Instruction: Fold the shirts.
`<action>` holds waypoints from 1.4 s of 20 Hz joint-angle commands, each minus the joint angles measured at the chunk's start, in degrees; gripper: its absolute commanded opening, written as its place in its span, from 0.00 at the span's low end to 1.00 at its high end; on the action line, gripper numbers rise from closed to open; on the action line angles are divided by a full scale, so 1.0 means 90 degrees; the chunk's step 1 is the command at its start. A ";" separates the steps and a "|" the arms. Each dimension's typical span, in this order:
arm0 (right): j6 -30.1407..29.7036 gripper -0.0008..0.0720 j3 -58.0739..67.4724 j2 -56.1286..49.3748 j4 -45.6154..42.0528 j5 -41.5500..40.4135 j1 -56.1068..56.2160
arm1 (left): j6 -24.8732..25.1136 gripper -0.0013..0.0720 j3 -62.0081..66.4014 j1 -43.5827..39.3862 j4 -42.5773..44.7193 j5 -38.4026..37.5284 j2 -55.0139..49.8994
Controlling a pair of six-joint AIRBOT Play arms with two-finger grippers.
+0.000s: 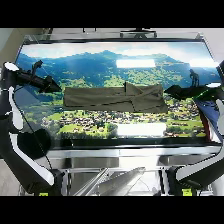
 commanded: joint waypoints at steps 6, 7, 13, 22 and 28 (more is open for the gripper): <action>0.0214 0.93 0.0051 -0.0449 -0.0095 0.0041 0.0648 | -0.0100 0.02 -0.0238 -0.0238 -0.0350 0.0061 0.0073; 0.0228 0.80 0.0051 -0.0461 -0.0090 -0.0058 0.0729 | -0.0097 0.02 -0.0238 -0.0321 -0.0352 0.0121 0.0073; 0.0379 0.04 0.0284 -0.0350 0.0124 0.0036 0.0811 | 0.0075 0.02 -0.0238 -0.1260 -0.0347 0.0731 0.0070; 0.1375 0.04 0.2161 0.0527 0.0221 0.1659 0.0901 | -0.0355 0.02 -0.0238 -0.3844 -0.0347 0.2951 -0.0597; 0.1520 0.04 0.2722 0.0860 0.1637 0.1936 0.1294 | -0.0612 0.02 -0.0238 -0.4894 -0.0372 0.4126 -0.1122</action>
